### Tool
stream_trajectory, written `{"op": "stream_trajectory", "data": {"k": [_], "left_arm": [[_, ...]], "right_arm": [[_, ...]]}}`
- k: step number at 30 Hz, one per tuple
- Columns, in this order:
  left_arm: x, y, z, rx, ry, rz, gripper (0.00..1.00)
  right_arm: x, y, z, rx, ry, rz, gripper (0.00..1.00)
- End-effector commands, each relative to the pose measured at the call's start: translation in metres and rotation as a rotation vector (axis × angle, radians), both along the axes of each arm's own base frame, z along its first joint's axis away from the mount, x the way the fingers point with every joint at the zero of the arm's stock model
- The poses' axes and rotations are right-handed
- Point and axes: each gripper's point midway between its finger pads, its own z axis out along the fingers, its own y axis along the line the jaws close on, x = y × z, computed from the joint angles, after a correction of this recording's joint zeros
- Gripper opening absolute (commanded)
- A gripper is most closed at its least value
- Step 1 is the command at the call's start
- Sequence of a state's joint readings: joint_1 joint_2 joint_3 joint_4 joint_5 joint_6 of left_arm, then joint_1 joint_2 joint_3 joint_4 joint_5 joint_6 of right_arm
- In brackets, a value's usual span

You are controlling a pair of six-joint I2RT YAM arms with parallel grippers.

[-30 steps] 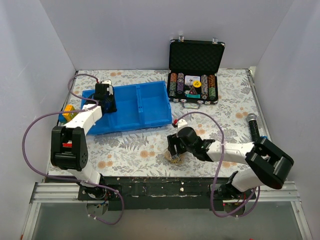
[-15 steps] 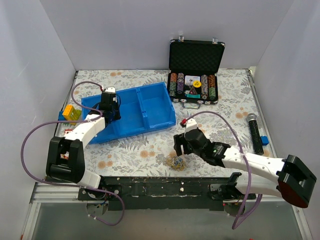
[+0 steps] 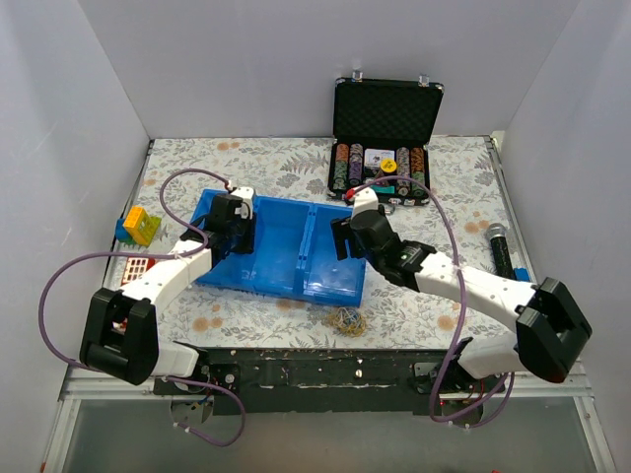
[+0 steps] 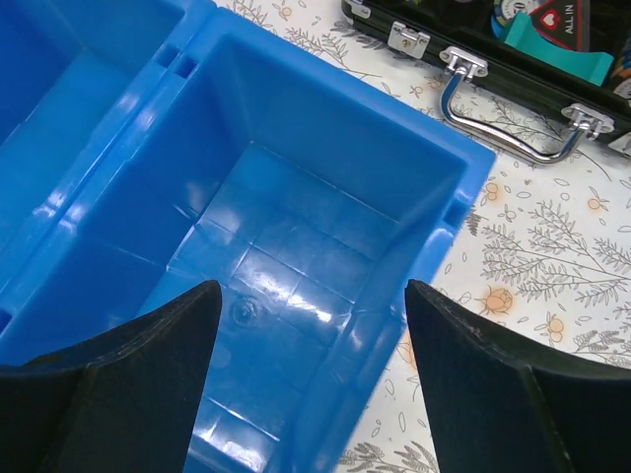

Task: Untangle the cables

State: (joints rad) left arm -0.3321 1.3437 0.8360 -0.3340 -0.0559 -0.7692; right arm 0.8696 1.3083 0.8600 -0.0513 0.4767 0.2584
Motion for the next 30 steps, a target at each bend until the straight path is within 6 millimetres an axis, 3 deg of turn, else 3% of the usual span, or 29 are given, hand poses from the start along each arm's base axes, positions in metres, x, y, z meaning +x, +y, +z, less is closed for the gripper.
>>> {"op": "stream_trajectory", "data": {"k": [1,9,16,22,30], "left_arm": [[0.009,-0.020,0.037,-0.095,-0.110,-0.030,0.00],[0.015,-0.023,0.021,-0.080,-0.071,0.054,0.00],[0.023,-0.020,0.007,-0.056,-0.047,0.137,0.00],[0.020,-0.040,0.001,-0.081,-0.020,0.098,0.00],[0.015,-0.062,0.007,-0.121,-0.009,-0.019,0.20]], "right_arm": [[0.014,0.006,0.003,-0.028,-0.009,-0.022,0.82],[0.007,-0.035,-0.019,-0.115,0.038,-0.150,0.81],[0.010,-0.051,-0.002,-0.116,0.031,-0.173,0.82],[0.021,-0.067,-0.037,-0.163,0.176,-0.177,0.77],[0.048,-0.073,-0.044,-0.169,0.192,-0.226,0.61]]}}
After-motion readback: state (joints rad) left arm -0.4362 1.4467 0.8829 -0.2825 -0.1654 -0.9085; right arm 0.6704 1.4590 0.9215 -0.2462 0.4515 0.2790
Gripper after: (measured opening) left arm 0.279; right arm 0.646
